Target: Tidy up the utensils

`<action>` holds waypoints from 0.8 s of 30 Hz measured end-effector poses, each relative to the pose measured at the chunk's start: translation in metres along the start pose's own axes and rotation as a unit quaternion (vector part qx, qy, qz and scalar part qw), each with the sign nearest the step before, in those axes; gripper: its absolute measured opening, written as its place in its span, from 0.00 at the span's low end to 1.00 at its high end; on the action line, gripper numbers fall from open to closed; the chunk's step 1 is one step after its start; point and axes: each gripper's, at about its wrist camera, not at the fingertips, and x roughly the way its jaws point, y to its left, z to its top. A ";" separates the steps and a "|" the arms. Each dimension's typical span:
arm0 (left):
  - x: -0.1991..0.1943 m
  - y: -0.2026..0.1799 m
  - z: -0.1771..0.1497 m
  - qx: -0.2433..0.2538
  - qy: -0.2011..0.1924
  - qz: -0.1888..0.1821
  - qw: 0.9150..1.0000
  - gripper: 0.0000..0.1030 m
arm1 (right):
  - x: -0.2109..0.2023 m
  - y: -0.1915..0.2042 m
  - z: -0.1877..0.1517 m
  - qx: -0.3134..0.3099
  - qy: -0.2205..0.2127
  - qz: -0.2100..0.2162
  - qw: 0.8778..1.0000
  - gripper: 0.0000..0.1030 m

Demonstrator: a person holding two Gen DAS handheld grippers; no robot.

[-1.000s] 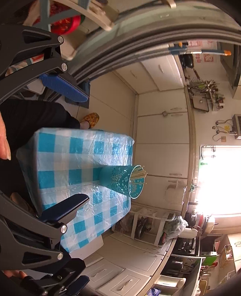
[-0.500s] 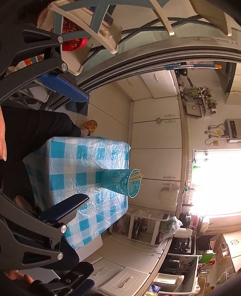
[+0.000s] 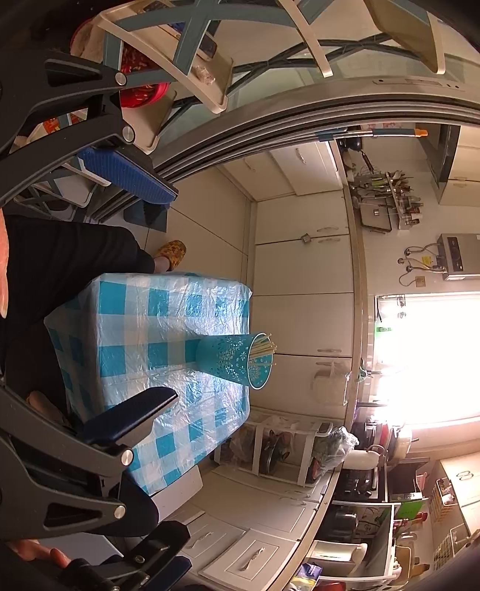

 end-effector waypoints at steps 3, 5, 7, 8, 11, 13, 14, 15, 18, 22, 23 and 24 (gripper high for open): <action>-0.002 0.001 0.000 -0.001 -0.001 0.000 1.000 0.93 | -0.002 0.000 0.000 0.000 -0.002 0.001 1.000 0.93; -0.002 0.000 0.000 -0.001 -0.001 0.000 1.000 0.93 | -0.003 0.000 0.000 0.000 -0.002 0.002 1.000 0.93; -0.003 0.001 0.000 -0.003 -0.003 0.000 1.000 0.93 | -0.004 0.001 0.001 -0.001 -0.003 0.002 1.000 0.93; -0.005 0.001 -0.001 -0.004 -0.006 -0.001 1.000 0.93 | -0.004 0.001 0.001 -0.001 -0.004 0.003 1.000 0.93; -0.010 0.004 -0.001 -0.014 -0.017 -0.006 1.000 0.93 | -0.004 0.002 0.000 -0.003 -0.004 0.004 1.000 0.93; -0.011 0.004 -0.001 -0.014 -0.017 -0.006 1.000 0.93 | -0.005 0.002 0.000 -0.003 -0.004 0.005 1.000 0.93; -0.010 0.003 0.000 -0.012 -0.015 -0.008 1.000 0.93 | -0.005 0.003 0.000 -0.003 -0.005 0.005 1.000 0.93; -0.009 0.002 -0.001 -0.010 -0.011 -0.011 1.000 0.93 | -0.005 0.003 0.000 -0.004 -0.006 0.005 1.000 0.93; -0.004 0.000 -0.002 -0.004 0.000 -0.017 1.000 0.93 | -0.007 0.002 0.000 -0.004 -0.008 0.005 1.000 0.93; -0.004 -0.002 -0.002 -0.002 0.000 -0.016 1.000 0.93 | -0.007 0.002 0.000 -0.003 -0.008 0.005 1.000 0.93; -0.004 -0.002 -0.002 -0.002 0.001 -0.017 1.000 0.93 | -0.007 0.002 0.000 -0.004 -0.008 0.005 1.000 0.93; -0.004 -0.002 -0.002 -0.002 0.002 -0.018 1.000 0.93 | -0.007 0.002 0.001 -0.004 -0.008 0.005 1.000 0.93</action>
